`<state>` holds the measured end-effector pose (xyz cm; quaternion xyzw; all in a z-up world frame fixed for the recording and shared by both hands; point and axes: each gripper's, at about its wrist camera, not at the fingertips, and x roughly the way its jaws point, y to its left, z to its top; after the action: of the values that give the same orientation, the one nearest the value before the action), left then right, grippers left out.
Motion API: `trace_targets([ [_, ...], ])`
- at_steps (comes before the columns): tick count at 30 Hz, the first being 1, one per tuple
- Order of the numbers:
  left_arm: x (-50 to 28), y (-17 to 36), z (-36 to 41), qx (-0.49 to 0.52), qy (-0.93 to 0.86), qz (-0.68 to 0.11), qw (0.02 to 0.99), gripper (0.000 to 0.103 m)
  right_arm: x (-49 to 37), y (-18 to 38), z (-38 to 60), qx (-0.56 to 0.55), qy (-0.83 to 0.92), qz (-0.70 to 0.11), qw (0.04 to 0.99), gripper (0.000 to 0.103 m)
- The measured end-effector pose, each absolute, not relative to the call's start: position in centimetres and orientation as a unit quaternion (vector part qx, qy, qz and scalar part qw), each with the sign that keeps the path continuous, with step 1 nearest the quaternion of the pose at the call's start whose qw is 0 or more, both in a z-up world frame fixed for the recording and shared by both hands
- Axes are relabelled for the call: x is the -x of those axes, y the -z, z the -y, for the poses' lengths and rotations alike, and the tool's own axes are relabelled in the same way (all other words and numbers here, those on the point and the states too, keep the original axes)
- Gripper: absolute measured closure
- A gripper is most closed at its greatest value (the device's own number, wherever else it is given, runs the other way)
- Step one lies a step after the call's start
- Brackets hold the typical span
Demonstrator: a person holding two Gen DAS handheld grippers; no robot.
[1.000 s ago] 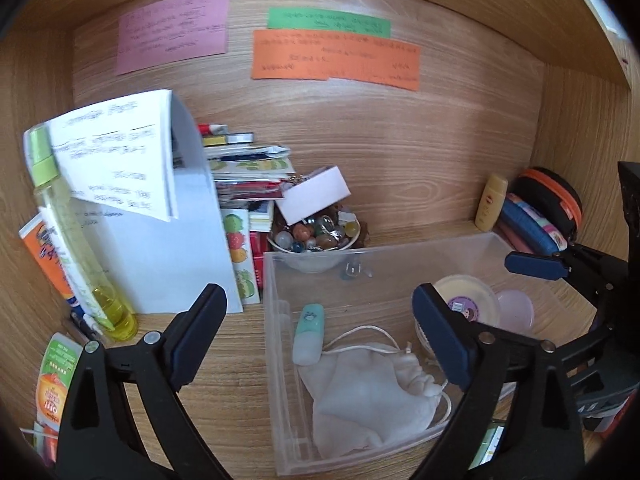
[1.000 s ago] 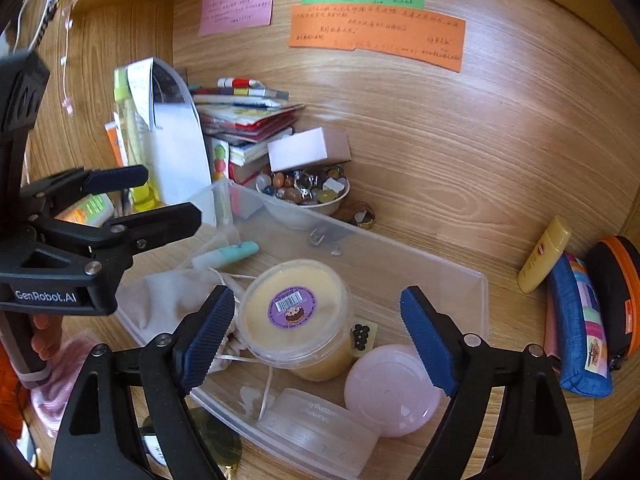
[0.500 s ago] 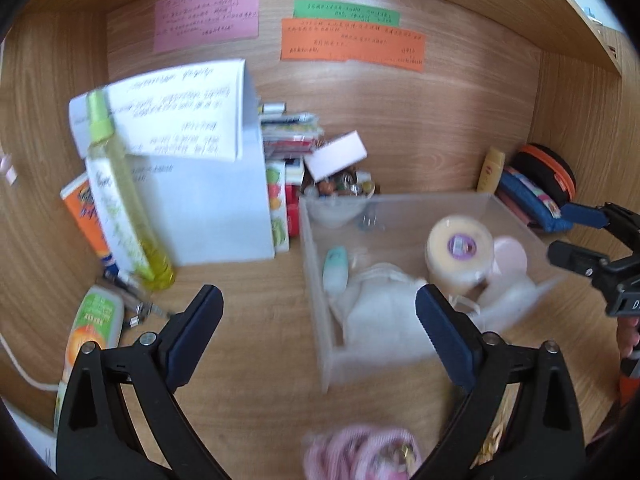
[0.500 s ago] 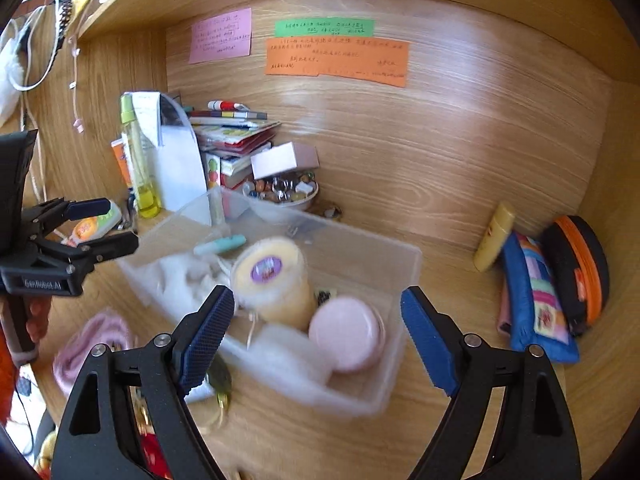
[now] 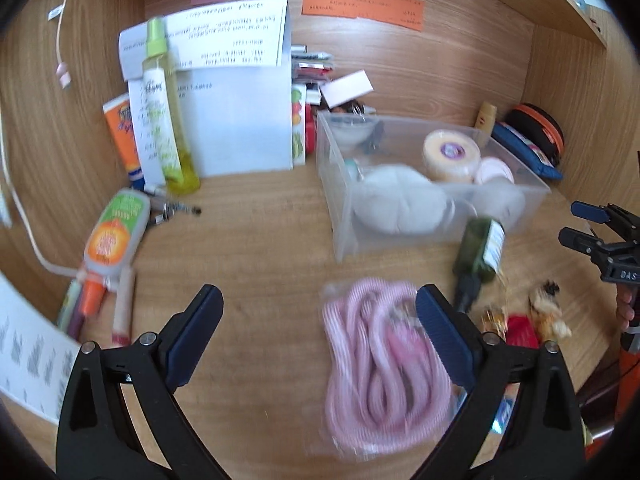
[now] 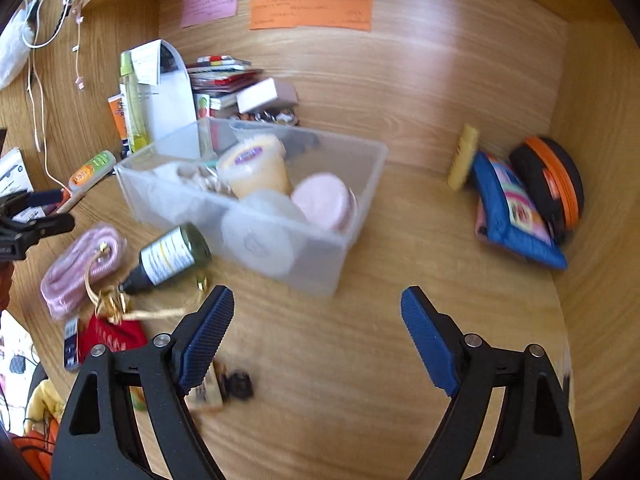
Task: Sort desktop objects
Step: 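Move both tools back over the loose items on the desk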
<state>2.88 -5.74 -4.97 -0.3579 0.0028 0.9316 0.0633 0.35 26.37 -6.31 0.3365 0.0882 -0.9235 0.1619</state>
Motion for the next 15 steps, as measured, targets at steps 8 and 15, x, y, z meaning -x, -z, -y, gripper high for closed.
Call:
trace_targets([
  [8,-5.2,6.9,4.8,0.387,-0.916,0.021,0.103,0.005,-2.9,8.4,-27.1,-0.348,0.920,-0.095,0.154,0.019],
  [15,-5.4,8.4,3.6,0.409,-0.906,0.013,0.113,0.005,-3.6,9.2,-25.5,-0.353,0.912,-0.115,0.175,0.019],
])
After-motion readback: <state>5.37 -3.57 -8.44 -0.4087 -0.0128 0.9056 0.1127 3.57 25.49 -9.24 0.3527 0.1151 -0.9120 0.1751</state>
